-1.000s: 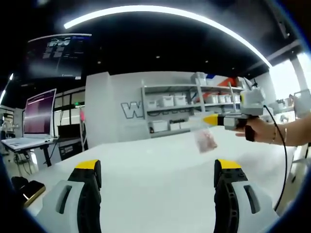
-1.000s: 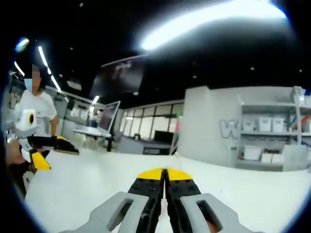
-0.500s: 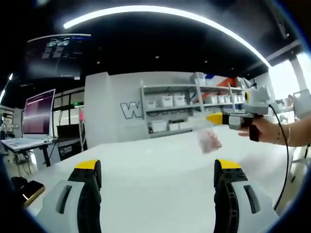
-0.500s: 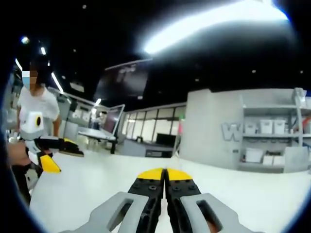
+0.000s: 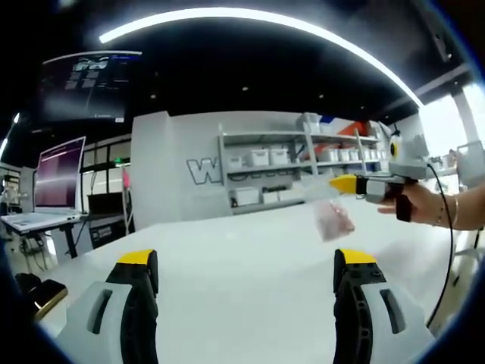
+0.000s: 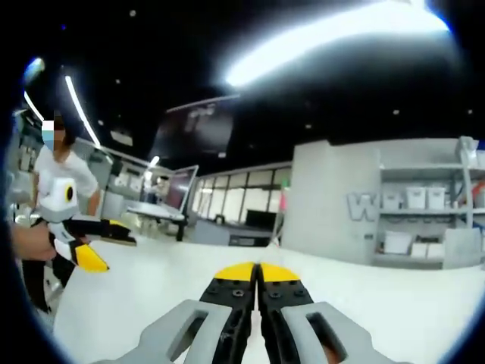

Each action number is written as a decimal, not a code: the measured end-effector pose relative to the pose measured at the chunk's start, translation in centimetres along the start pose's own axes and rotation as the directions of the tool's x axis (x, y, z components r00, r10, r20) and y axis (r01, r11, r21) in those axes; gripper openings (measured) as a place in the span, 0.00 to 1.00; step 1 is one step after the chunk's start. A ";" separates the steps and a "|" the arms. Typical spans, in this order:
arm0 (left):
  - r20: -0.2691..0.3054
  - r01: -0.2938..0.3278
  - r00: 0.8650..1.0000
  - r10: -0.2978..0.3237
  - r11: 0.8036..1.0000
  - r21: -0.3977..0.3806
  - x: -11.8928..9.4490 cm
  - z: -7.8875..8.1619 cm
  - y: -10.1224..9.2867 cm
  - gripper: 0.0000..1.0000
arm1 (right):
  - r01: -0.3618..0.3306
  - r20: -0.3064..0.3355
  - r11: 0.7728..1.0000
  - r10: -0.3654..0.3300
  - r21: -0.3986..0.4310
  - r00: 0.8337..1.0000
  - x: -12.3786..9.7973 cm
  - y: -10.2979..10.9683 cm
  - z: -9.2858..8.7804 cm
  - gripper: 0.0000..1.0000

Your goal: Open the resealable bag by pulling the two sides of the seal apart until the entire bag opening is separated and visibly accessible.

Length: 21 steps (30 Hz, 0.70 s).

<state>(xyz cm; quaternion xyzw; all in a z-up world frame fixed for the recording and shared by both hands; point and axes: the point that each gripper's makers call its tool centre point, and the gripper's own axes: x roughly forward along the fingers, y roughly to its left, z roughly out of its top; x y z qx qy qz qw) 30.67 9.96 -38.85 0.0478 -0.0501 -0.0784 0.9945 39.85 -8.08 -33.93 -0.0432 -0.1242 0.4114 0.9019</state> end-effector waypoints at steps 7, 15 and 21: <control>0.001 0.000 1.000 0.000 1.000 -0.001 -0.1 0.0 -0.1 0.96 | -0.011 0.009 1.000 0.011 0.002 1.000 -0.8 0.7 0.4 0.00; 0.004 0.002 1.000 -0.002 1.000 -0.004 -0.1 0.0 -0.2 0.96 | -0.014 0.019 1.000 0.014 0.008 1.000 -1.6 1.2 0.4 0.00; 0.002 0.002 1.000 -0.002 1.000 -0.006 -0.2 -0.1 -0.2 0.96 | -0.015 0.022 1.000 0.015 0.012 1.000 -2.2 1.4 0.4 0.00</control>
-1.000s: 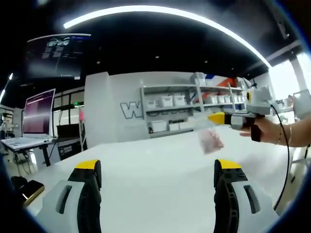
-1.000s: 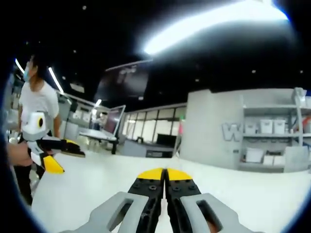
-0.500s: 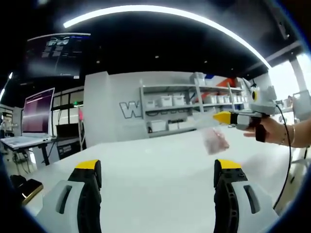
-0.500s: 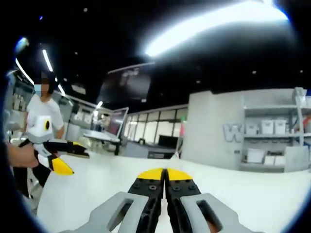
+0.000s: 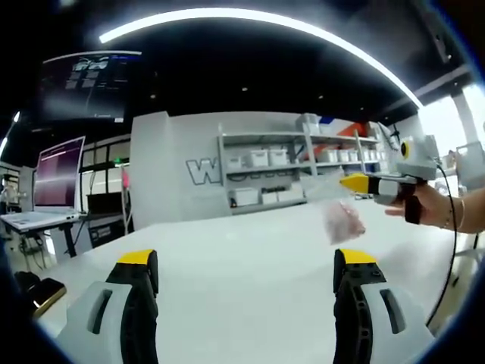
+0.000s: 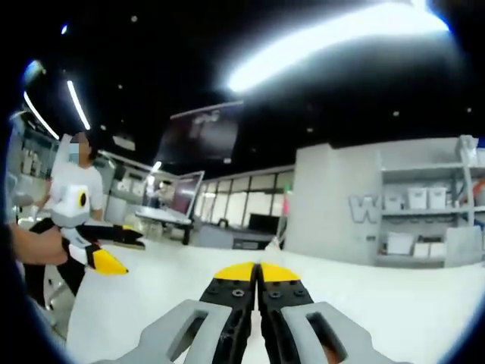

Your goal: Open the resealable bag by pulling the two sides of the seal apart until the entire bag opening is separated and visibly accessible.

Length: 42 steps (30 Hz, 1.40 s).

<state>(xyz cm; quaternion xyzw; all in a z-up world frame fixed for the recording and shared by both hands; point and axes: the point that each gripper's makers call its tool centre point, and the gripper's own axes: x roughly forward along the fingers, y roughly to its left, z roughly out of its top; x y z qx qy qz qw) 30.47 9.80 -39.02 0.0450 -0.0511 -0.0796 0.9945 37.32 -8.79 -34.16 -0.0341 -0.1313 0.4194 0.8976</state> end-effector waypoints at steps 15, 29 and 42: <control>-0.008 0.004 1.000 -0.004 1.000 -0.010 0.1 -0.5 -0.1 0.95 | -0.007 0.001 1.000 0.007 0.011 1.000 -1.9 0.6 -0.1 0.00; -0.018 0.013 1.000 -0.013 1.000 -0.012 0.1 -0.4 -0.4 0.93 | -0.027 -0.009 0.999 0.027 0.020 1.000 -3.3 1.5 -0.5 0.00; -0.019 0.044 0.999 -0.044 0.999 -0.011 0.2 0.1 -1.2 0.90 | -0.067 -0.048 0.998 0.066 -0.015 0.997 -5.2 2.7 -1.3 0.00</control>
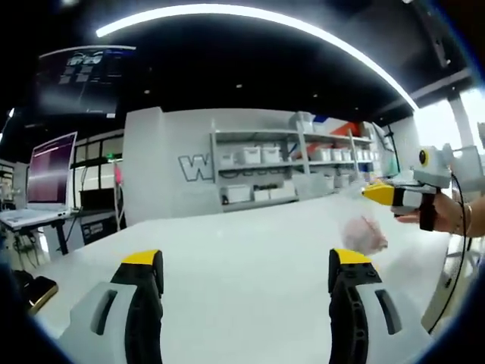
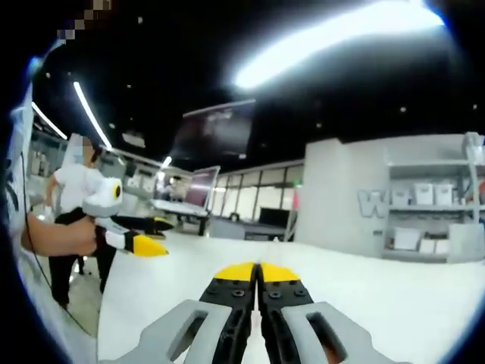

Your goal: Open the resealable bag by pulling the two sides of the seal apart until the entire bag opening is separated and visibly accessible.

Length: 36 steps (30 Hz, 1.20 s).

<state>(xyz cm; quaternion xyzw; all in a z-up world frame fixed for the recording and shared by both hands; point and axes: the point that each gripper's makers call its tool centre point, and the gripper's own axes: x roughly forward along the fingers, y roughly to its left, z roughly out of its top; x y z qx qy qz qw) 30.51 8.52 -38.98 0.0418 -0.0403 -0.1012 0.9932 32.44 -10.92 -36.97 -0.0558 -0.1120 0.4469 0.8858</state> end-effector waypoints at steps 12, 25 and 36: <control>0.006 -0.001 1.000 0.001 1.000 0.015 0.1 0.3 -0.2 0.90 | -0.020 -0.008 0.999 0.020 -0.040 1.000 -0.3 0.5 -0.2 0.00; 0.000 -0.008 1.000 0.008 1.000 0.013 -0.1 -0.1 -0.2 0.90 | -0.129 -0.039 0.990 0.127 -0.054 0.991 0.3 4.0 -1.4 0.00; 0.000 -0.024 1.000 0.024 1.000 0.006 -0.5 -0.4 0.4 0.90 | -0.301 -0.128 0.948 0.288 -0.097 0.949 1.1 8.4 -3.4 0.00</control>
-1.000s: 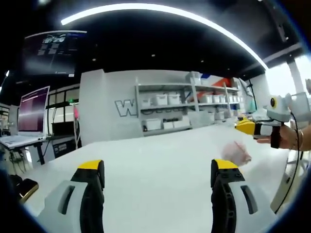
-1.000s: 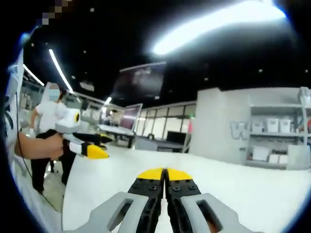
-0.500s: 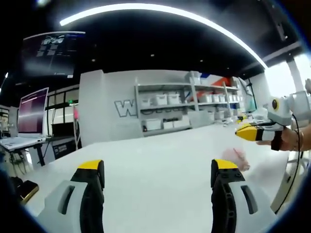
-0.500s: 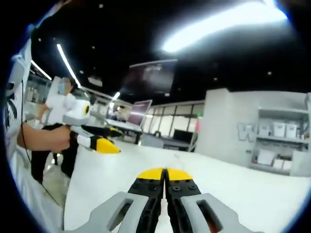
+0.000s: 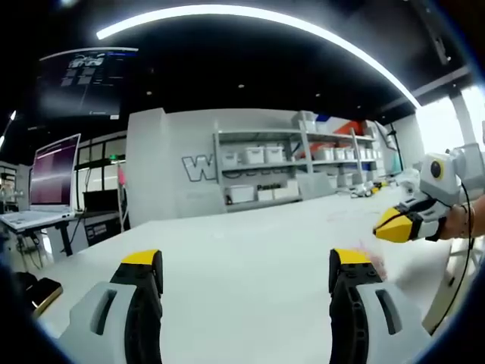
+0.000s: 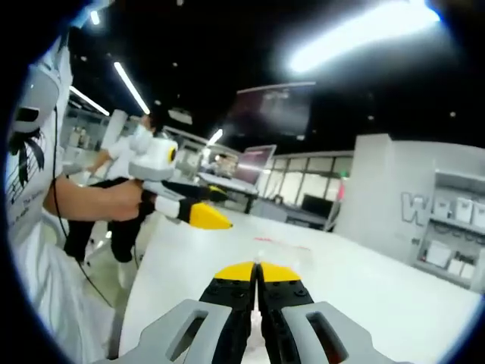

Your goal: Open the resealable bag by pulling the two sides of the seal apart until the entire bag opening is separated and visibly accessible.

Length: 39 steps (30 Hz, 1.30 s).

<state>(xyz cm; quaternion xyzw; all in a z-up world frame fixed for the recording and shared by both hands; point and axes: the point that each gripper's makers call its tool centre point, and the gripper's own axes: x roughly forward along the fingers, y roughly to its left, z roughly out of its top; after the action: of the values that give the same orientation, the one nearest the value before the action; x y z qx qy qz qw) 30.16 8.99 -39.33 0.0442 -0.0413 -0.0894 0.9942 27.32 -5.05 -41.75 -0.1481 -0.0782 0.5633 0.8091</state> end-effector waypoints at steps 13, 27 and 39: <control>0.004 -0.014 1.000 0.014 1.000 -0.008 -0.4 -0.1 0.5 0.90 | -0.178 -0.180 0.967 0.145 -0.181 0.973 0.9 4.4 -2.9 0.00; 0.011 -0.021 1.000 0.022 1.000 -0.019 -0.8 -0.1 0.9 0.91 | -0.195 -0.188 0.968 0.165 -0.156 0.968 0.7 5.1 -3.1 0.00; 0.007 -0.029 1.000 0.029 0.999 -0.024 -1.0 -0.5 1.3 0.91 | -0.196 -0.177 0.973 0.173 -0.121 0.969 0.7 5.6 -2.9 0.00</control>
<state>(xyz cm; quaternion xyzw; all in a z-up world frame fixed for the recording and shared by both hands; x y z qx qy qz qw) 29.45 10.47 -39.81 0.0312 -0.0443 -0.0754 0.9957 23.48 -3.10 -46.37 -0.2565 -0.0355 0.6153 0.7446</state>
